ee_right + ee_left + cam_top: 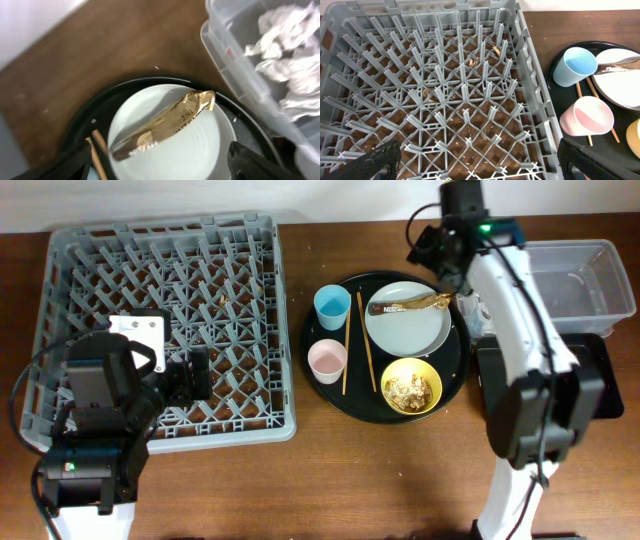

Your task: Sort waste into correct bins and load items into the dishwasher rack

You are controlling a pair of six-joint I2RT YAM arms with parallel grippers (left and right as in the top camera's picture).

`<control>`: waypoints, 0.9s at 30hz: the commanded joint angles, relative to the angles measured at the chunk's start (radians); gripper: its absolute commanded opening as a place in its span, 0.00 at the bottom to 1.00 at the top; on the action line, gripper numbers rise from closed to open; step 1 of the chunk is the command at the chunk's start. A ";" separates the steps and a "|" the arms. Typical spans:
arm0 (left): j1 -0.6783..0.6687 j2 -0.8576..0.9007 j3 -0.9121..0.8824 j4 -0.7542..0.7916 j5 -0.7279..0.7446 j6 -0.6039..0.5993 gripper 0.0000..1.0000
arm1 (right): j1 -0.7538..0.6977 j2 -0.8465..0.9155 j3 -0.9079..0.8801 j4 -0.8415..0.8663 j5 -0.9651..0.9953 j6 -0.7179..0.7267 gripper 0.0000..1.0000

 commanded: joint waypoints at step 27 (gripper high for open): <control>0.006 -0.001 0.014 0.002 0.007 0.016 1.00 | 0.049 0.252 -0.008 -0.043 0.027 0.194 0.82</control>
